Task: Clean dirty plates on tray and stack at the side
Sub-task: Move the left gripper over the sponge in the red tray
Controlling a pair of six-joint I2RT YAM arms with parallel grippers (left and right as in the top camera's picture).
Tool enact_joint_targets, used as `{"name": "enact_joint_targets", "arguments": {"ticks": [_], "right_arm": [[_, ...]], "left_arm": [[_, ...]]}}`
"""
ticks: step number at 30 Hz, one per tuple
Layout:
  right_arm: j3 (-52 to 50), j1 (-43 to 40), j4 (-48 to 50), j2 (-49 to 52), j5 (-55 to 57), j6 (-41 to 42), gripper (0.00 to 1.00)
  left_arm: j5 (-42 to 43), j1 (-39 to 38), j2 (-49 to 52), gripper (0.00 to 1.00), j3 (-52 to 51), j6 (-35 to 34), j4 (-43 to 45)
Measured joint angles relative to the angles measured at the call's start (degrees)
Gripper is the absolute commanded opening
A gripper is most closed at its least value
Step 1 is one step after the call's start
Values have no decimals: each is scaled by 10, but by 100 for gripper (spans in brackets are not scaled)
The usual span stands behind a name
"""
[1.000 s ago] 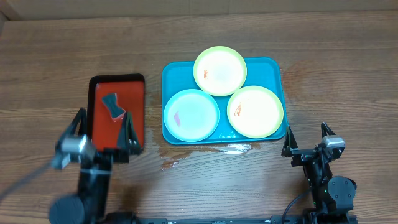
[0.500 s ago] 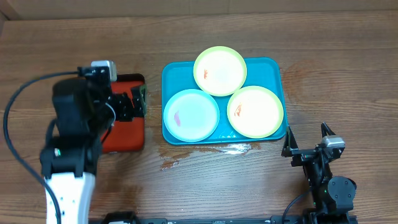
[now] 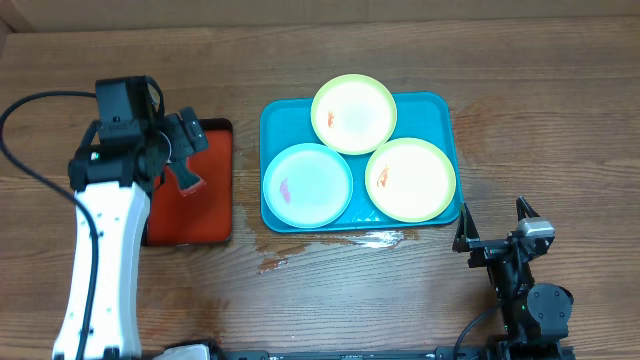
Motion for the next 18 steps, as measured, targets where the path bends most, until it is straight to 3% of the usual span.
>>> {"name": "enact_joint_targets", "arguments": {"ticks": [18], "right_arm": [[0, 0, 0, 0, 0, 0, 100]], "left_arm": [[17, 11, 226, 100, 0, -43, 80]]}}
